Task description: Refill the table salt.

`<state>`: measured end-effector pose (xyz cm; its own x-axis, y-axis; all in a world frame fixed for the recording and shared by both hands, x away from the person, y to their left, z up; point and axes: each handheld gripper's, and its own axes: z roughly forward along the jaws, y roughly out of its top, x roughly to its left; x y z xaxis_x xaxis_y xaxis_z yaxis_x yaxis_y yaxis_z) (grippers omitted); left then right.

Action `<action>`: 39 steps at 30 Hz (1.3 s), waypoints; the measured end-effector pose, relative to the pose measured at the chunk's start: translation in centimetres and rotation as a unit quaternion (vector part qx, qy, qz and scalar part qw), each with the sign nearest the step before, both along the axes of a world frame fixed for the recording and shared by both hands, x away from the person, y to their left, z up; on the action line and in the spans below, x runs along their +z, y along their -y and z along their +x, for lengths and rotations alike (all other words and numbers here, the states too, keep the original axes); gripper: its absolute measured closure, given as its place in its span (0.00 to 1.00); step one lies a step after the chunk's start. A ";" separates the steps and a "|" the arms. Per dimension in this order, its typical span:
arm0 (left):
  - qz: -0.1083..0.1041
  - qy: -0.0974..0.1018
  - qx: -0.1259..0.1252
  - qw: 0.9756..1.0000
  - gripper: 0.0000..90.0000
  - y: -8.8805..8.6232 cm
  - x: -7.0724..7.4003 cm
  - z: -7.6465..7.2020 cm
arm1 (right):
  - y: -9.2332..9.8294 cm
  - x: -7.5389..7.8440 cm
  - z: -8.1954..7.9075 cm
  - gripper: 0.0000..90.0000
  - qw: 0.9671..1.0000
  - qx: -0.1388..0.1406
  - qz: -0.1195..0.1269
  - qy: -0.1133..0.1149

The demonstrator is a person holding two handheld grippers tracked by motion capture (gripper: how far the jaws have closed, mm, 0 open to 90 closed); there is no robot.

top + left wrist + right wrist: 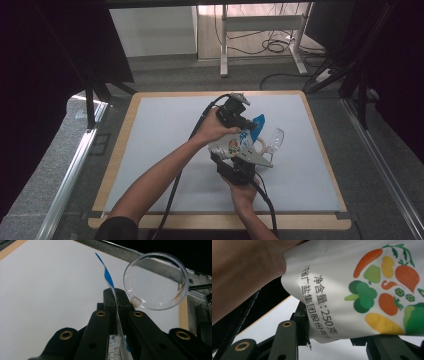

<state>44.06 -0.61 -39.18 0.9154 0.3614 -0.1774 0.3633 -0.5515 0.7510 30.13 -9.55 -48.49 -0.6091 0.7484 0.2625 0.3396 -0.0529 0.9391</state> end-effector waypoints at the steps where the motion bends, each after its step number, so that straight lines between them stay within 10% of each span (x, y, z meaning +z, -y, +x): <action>1: 0.000 0.000 0.000 1.000 1.00 0.0 0.0 0.0 | 0.0 0.0 0.0 0.66 1.000 0.000 0.000 0.000; 39: 0.007 0.001 0.000 1.000 1.00 0.1 0.2 -0.2 | -0.1 0.0 -0.1 0.66 1.000 0.000 0.002 0.004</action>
